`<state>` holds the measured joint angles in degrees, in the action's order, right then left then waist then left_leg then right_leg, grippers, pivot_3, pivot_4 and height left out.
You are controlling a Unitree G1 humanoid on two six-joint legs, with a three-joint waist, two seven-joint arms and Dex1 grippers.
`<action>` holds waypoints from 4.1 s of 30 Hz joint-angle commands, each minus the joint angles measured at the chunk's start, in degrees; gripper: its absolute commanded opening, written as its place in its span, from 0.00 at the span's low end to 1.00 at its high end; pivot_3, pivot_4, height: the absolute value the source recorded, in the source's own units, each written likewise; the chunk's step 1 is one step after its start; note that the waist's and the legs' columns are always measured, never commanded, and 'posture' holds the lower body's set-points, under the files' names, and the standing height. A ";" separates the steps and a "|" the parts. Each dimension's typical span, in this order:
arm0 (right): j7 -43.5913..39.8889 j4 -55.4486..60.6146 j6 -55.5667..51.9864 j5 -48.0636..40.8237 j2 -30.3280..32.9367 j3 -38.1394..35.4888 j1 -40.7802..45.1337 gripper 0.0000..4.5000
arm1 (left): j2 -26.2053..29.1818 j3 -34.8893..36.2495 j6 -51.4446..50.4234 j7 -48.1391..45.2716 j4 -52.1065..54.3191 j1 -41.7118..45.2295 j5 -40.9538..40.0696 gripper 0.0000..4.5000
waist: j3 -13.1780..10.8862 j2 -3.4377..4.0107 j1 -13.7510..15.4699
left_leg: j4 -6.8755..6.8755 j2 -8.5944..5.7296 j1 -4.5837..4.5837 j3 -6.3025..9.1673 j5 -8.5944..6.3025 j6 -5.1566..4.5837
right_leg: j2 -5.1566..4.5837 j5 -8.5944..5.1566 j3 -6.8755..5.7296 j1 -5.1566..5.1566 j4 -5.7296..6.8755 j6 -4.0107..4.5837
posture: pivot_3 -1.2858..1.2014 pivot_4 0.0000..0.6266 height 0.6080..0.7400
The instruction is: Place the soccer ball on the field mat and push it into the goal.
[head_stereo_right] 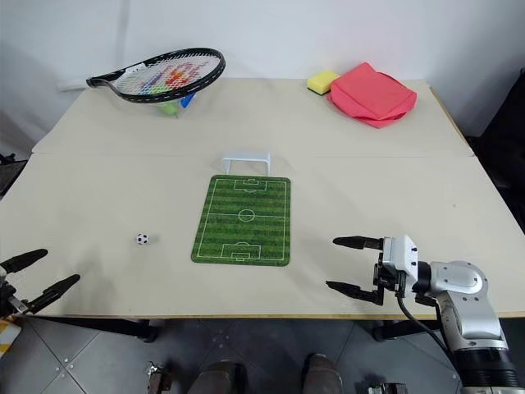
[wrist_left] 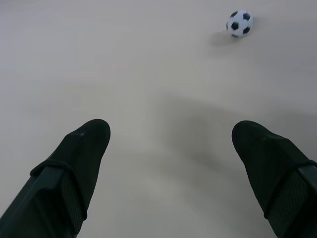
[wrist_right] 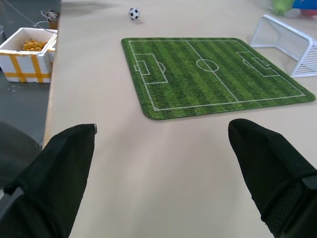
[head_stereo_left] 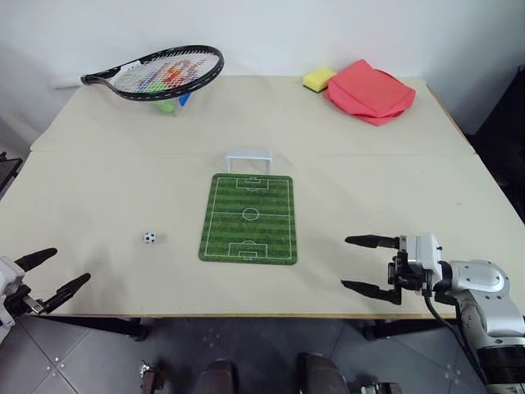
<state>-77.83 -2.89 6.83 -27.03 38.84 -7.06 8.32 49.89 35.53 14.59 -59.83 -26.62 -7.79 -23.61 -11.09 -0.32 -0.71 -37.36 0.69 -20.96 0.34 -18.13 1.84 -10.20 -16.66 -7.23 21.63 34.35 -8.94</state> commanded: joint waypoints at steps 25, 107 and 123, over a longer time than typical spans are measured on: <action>3.57 13.56 -1.94 -9.08 -9.37 1.28 -0.99 1.00 | -11.20 -15.07 -14.97 -0.89 -1.64 23.58 -2.36 0.99 | 0.08 -0.13 1.81 | -0.57 0.16 -0.06 -0.10 -0.21 0.01 | 0.25 0.04 0.20 0.01 0.23 0.05 | 0.52 0.24 1.00; 5.46 10.02 1.82 -8.65 -2.85 -6.15 -7.65 1.00 | -10.83 -31.55 -11.54 -23.82 9.57 31.84 -1.33 0.56 | 0.04 -0.08 1.19 | -0.78 0.31 -0.06 -0.51 -0.35 -0.09 | 0.43 0.24 0.60 0.01 -0.07 -0.09 | 0.52 0.24 1.00; 4.33 8.48 4.27 -7.11 -3.56 -5.72 -9.87 1.00 | -22.56 -39.29 -11.47 -12.33 6.21 35.68 7.00 0.00 | 0.04 -0.08 2.05 | -0.89 0.30 -0.08 -0.59 -0.39 -0.17 | 0.44 0.32 0.66 0.00 -0.12 -0.10 | 0.52 0.24 1.00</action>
<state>-73.63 4.64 10.06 -33.69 35.45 -11.69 -1.36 27.60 -3.41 2.67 -72.80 -19.38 27.06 -17.18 -11.05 -0.40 1.34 -38.26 0.99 -21.05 -0.26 -18.53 1.67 -9.76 -16.35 -6.56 21.63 34.23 -9.05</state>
